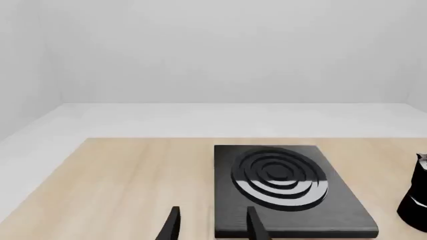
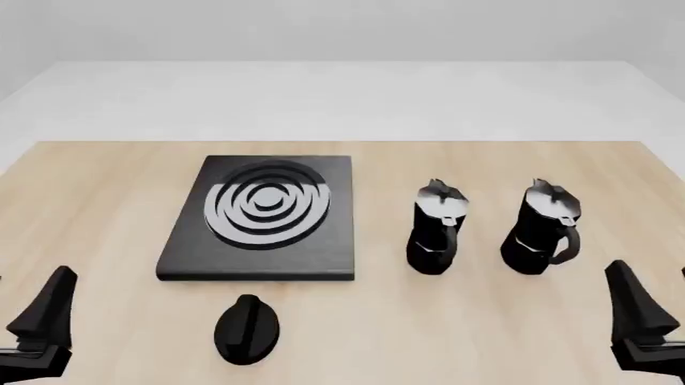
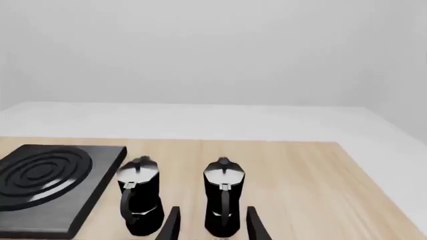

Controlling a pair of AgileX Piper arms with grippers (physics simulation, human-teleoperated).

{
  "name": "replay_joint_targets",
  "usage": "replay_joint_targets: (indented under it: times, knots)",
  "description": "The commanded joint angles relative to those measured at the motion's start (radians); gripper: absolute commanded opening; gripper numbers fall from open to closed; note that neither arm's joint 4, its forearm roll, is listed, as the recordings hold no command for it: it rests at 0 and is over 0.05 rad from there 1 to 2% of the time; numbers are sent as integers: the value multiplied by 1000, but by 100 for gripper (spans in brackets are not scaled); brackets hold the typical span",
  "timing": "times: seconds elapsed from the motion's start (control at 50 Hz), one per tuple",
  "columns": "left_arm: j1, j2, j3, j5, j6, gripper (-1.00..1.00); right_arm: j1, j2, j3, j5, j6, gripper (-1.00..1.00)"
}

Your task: Put the right moka pot on the stove.

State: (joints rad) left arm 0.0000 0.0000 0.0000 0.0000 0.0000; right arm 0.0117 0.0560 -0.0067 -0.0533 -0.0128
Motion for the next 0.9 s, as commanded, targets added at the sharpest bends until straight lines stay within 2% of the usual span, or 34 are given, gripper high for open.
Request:
replay_joint_targets:
  times: [0.02, 0.14, 0.18, 0.2, 0.24, 0.28, 0.32, 0.4, 0.66, 0.76, 0.9]
  knots:
    - [0, 0, 0, 0, 0, 100, -7, -51, 6, 57, 10, 100]
    - [0, 0, 0, 0, 0, 100, -7, 15, 6, 20, 11, 100]
    - [0, 0, 0, 0, 0, 100, -15, 148, 6, -69, -9, 100]
    - [0, 0, 0, 0, 0, 100, -14, 149, 6, -79, -2, 100]
    - [0, 0, 0, 0, 0, 100, -23, 256, 6, -151, -14, 100]
    - [0, 0, 0, 0, 0, 100, -26, 274, 6, -180, 0, 100]
    - [0, 0, 0, 0, 0, 100, -33, 365, 6, -240, -15, 100]
    - [0, 0, 0, 0, 0, 100, -33, 458, 6, -321, -11, 100]
    - [0, 0, 0, 0, 0, 100, -54, 740, 6, -543, -11, 100]
    - [0, 0, 0, 0, 0, 100, -65, 877, 6, -658, -14, 100]
    - [0, 0, 0, 0, 0, 100, -63, 967, 3, -727, -12, 100]
